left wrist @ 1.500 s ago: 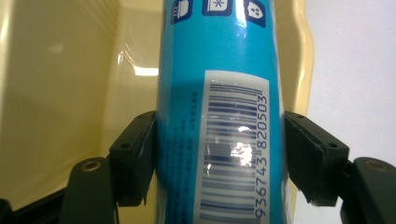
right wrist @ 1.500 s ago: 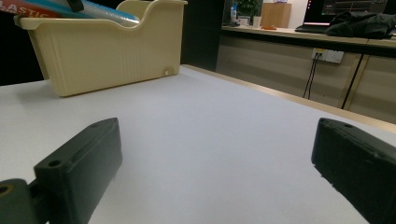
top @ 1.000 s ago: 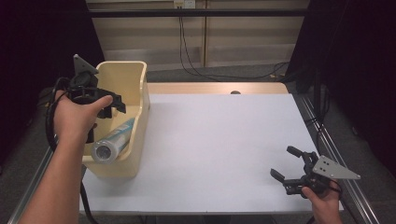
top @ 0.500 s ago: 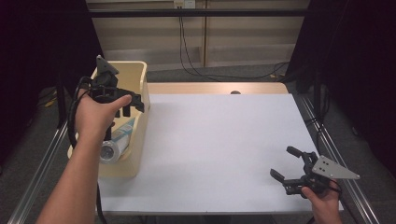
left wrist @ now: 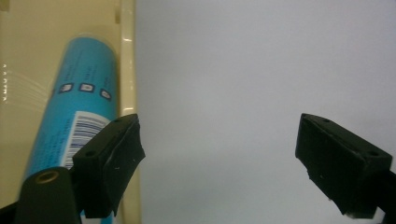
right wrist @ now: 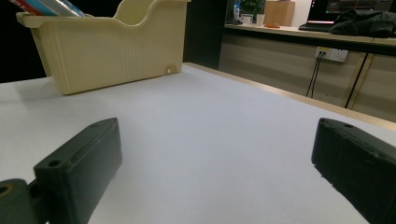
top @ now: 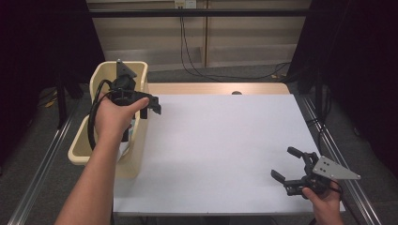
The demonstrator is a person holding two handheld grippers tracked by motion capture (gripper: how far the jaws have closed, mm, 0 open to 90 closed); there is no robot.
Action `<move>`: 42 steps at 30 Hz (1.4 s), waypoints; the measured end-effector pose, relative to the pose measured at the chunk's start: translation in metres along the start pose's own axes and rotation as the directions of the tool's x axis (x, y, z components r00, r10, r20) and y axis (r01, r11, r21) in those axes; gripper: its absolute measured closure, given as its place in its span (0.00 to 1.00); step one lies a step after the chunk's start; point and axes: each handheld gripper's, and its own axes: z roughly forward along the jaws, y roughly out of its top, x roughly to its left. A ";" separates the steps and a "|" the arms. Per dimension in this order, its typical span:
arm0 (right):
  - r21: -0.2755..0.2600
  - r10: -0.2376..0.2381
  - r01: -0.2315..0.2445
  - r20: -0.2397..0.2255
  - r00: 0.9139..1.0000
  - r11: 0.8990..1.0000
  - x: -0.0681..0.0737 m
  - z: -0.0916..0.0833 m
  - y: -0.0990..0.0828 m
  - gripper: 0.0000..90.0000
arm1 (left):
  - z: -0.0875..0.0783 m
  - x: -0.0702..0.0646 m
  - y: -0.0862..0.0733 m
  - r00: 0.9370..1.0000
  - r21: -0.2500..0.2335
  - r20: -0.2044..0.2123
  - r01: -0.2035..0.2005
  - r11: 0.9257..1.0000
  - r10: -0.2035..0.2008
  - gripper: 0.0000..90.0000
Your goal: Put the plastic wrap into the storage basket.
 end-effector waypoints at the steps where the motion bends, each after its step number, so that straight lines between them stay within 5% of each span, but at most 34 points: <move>1: -0.001 0.001 -0.001 0.000 1.000 1.000 0.000 0.000 0.000 0.01 | 0.001 -0.002 0.000 1.000 0.005 0.005 -0.008 1.000 0.008 0.16; 16: 0.001 -0.003 0.003 -0.004 1.000 1.000 0.001 0.000 0.000 0.01 | 0.023 -0.024 -0.005 0.998 0.015 0.053 -0.048 0.999 0.047 0.15; 42: 0.000 -0.009 0.009 -0.011 1.000 1.000 0.001 0.000 0.000 0.01 | 0.073 -0.040 -0.026 0.995 0.055 0.050 -0.093 0.994 0.091 0.14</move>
